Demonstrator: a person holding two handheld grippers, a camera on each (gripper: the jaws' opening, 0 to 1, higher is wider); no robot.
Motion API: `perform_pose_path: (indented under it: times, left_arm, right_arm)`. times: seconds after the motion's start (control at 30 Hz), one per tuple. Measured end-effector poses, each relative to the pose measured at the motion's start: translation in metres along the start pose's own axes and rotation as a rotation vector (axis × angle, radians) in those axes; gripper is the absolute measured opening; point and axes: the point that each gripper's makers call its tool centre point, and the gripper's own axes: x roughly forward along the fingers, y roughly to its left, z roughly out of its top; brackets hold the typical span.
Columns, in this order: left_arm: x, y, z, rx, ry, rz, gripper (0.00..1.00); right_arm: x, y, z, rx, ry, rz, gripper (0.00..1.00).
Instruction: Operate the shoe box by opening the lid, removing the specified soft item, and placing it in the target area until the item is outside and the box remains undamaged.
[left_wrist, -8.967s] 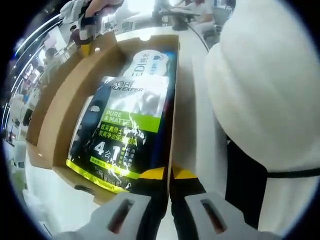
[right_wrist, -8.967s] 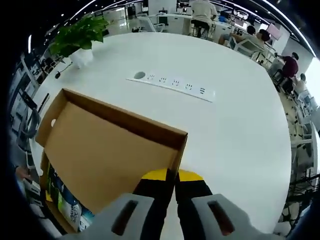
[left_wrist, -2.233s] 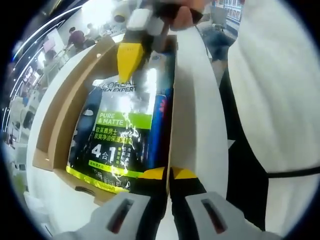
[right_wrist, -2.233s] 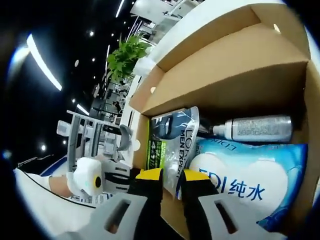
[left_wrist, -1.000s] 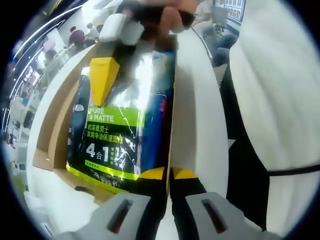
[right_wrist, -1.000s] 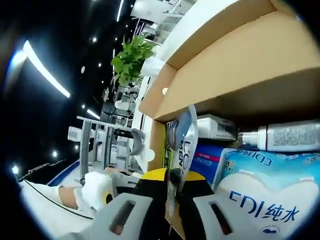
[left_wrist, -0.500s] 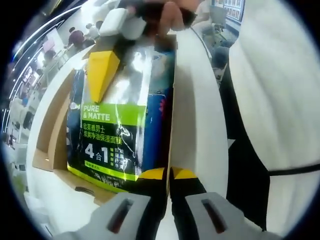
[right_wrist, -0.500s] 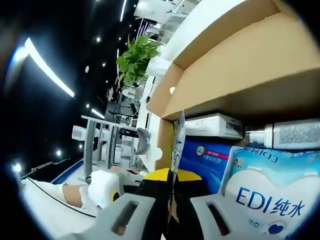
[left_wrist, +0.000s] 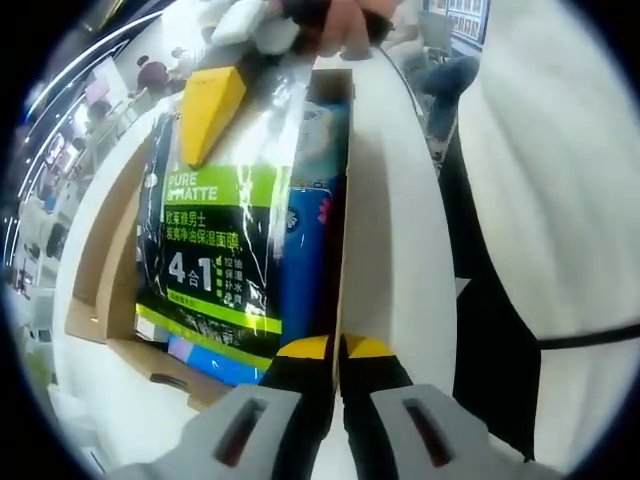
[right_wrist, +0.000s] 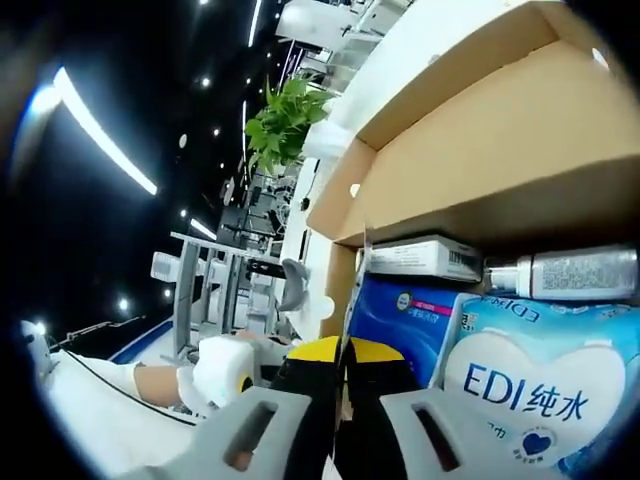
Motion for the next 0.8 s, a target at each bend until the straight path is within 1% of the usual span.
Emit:
perform_pose_path:
  times: [0.17,0.23,0.4,0.5,0.53,0.57,0.7,0.8]
  left_arm:
    - [0.0,0.0,0.0,-0.001,0.0,0.001,0.02]
    - [0.0,0.0,0.0,-0.003,0.0,0.003,0.02]
    - [0.0,0.0,0.0,-0.004,0.0,0.002,0.02]
    - [0.0,0.0,0.0,0.006,-0.003,0.007,0.02]
    - [0.0,-0.001,0.0,0.027,-0.008,0.014,0.02]
    - [-0.001,-0.001,0.0,0.031,-0.01,0.015,0.02]
    - [0.0,0.0,-0.001,0.024,-0.008,0.006,0.01]
    - [0.001,0.0,-0.001,0.022,-0.007,0.005,0.02]
  right_arm:
    - [-0.007,0.004,0.002,-0.018,-0.001,0.008,0.0]
    - [-0.011,0.009,0.003,-0.01,-0.003,0.026,0.0]
    - [-0.022,0.016,0.005,-0.038,-0.012,0.037,0.0]
    - [-0.027,0.016,0.005,-0.036,-0.015,0.038,0.0]
    - [-0.031,0.017,0.005,-0.032,-0.016,0.046,0.0]
    - [-0.032,0.019,0.004,-0.031,-0.018,0.05,0.0]
    - [-0.038,0.022,0.002,-0.037,-0.012,0.063,0.0]
    - [-0.043,0.021,0.004,-0.022,-0.017,0.07,0.0]
